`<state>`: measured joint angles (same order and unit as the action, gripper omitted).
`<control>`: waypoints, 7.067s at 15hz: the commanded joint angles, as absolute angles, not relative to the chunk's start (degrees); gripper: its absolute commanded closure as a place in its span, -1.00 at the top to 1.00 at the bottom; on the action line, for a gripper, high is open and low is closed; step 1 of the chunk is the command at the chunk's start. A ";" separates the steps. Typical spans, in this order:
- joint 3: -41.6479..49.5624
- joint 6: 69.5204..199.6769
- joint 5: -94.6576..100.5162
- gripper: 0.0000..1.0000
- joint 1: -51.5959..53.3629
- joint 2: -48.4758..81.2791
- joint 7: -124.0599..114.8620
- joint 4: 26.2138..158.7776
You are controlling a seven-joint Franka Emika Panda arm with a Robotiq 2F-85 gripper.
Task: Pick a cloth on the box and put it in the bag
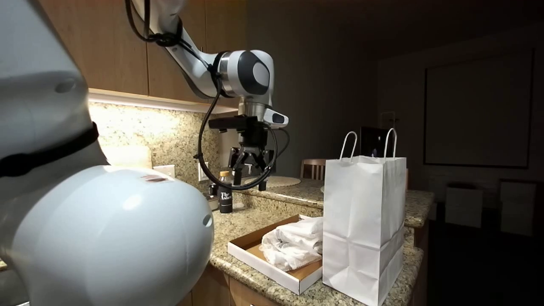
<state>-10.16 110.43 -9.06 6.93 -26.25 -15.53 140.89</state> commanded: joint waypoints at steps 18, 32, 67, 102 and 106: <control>-15.91 118.70 11.60 1.00 8.36 -0.83 -46.03 119.68; -8.12 91.56 13.26 1.00 19.15 38.04 -41.73 82.23; -0.03 62.00 12.26 -0.80 20.79 67.44 -36.38 39.55; -2.77 60.12 11.92 -0.90 19.03 67.25 -33.59 33.58; -2.78 60.11 11.78 -0.83 18.95 67.50 -34.20 33.57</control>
